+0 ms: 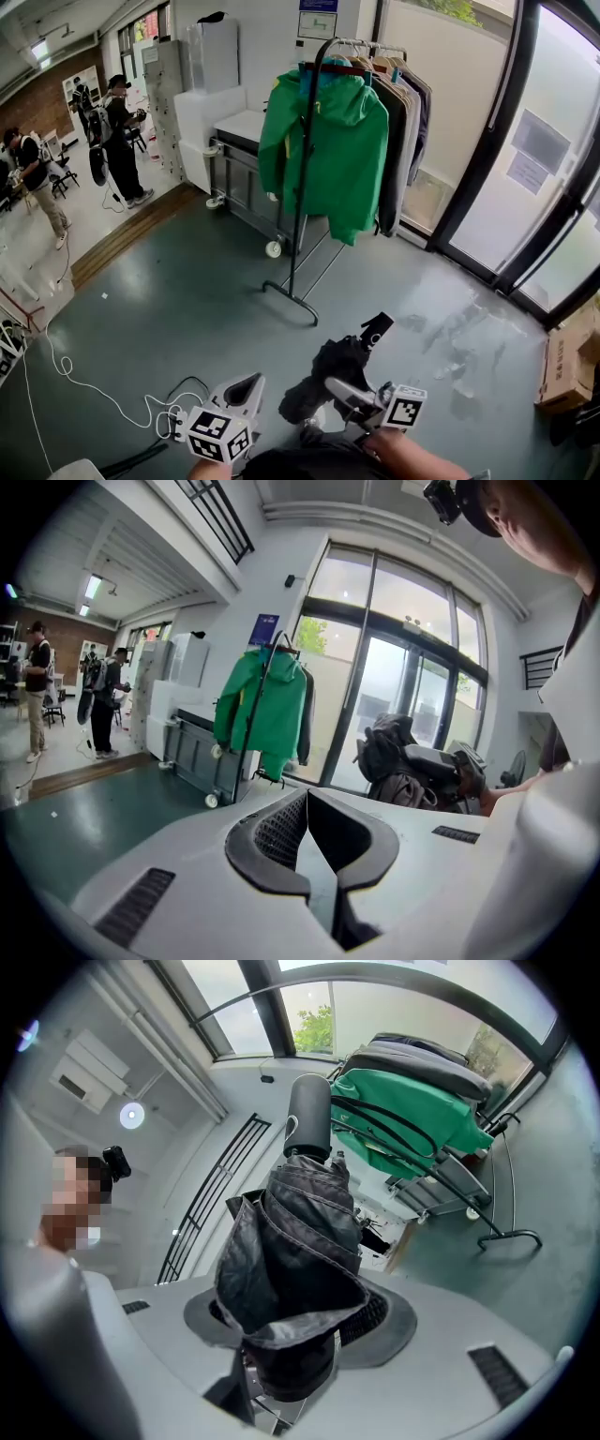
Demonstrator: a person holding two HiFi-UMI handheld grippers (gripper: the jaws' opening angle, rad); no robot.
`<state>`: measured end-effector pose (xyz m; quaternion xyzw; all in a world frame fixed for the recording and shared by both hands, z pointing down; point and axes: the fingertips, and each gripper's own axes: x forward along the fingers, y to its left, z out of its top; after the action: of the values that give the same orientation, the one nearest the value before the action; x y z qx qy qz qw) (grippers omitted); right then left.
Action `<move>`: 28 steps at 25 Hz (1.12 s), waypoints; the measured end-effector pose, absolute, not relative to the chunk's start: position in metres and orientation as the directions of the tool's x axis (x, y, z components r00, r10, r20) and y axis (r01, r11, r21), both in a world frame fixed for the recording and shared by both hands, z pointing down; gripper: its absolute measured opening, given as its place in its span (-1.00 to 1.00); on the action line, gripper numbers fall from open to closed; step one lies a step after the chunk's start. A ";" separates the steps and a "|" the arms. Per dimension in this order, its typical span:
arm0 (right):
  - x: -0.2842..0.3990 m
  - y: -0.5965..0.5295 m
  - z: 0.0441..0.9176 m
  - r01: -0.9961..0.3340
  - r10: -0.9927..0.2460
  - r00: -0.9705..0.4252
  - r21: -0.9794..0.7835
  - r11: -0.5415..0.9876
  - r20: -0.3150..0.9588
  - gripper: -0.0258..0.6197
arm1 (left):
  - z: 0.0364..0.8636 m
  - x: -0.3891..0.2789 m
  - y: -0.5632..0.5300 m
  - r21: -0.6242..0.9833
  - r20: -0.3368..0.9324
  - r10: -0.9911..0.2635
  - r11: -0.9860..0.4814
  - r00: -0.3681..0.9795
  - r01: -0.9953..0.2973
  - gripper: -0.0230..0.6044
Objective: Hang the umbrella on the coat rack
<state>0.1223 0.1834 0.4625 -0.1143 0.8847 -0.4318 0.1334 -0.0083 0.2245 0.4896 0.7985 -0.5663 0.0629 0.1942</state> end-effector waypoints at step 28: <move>0.108 -0.057 0.457 -0.045 -0.252 -0.957 -0.787 0.615 -0.143 -0.23 | 0.474 -0.023 -0.006 0.194 0.354 -0.896 -0.211 0.268 -0.958 -0.88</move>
<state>0.1081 -0.0566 0.4574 -0.0835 0.8906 -0.4306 0.1205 -0.0228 -0.0060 0.4739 0.7737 -0.5992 0.0823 0.1889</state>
